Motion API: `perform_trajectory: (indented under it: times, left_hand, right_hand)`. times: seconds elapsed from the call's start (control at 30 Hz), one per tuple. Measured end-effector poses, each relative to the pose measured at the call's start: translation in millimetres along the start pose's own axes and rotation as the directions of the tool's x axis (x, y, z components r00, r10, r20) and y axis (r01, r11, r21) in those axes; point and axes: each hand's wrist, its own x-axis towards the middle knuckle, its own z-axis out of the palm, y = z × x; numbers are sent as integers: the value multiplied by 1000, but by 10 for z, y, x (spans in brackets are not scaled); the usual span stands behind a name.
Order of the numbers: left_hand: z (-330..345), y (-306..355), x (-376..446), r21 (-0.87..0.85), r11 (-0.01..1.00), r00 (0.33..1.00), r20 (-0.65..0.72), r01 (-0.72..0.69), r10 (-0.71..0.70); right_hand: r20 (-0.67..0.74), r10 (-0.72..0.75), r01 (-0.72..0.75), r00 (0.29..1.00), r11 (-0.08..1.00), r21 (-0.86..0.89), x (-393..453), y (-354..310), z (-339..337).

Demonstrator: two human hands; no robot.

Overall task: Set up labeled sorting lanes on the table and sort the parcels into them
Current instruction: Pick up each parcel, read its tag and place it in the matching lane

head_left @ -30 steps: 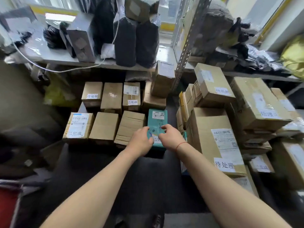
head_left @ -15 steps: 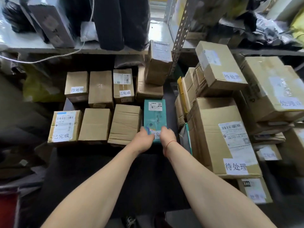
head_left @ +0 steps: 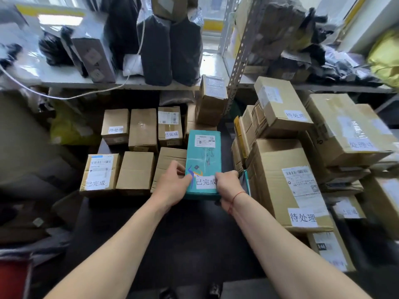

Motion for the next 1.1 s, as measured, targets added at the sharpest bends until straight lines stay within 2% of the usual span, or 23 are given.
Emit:
perform_trajectory:
  times: [0.07,0.13,0.27,0.33,0.53,0.87,1.03,1.1]
  left_hand:
    - [-178,47,-107,-87,996,1000,-11,10,-11]
    - [-370,81,-208,-221,975,1000,-3,14,-15]
    - [-724,169,-473,-327,942,994,42,-79,98]
    - [-819,237,-626,-348,930,988,57,-118,146]
    - [-876,376,-880,-378,914,982,47,-150,180]
    - [-626,558,-997,-333,920,975,4,-208,222]
    - [-350,744,-1148,-341,913,974,-55,-226,221]
    - [-176,840,-1221,-325,916,972,-84,-234,218]
  right_hand:
    - [133,-21,18,991,999,27,-165,-33,-25]
    - [210,-75,66,975,997,49,-324,-80,-111]
    - [406,-145,144,902,989,33,-632,-229,-283]
    - [445,-152,181,883,983,-23,-753,-257,-326]
    - [462,-219,284,859,956,-75,-1043,-293,-449]
    - [372,-371,437,851,893,-109,-1081,-222,-640]
    - [374,-527,621,763,758,-199,-1166,-242,-933]
    - [409,-585,709,700,635,-306,-1199,-264,-1121]
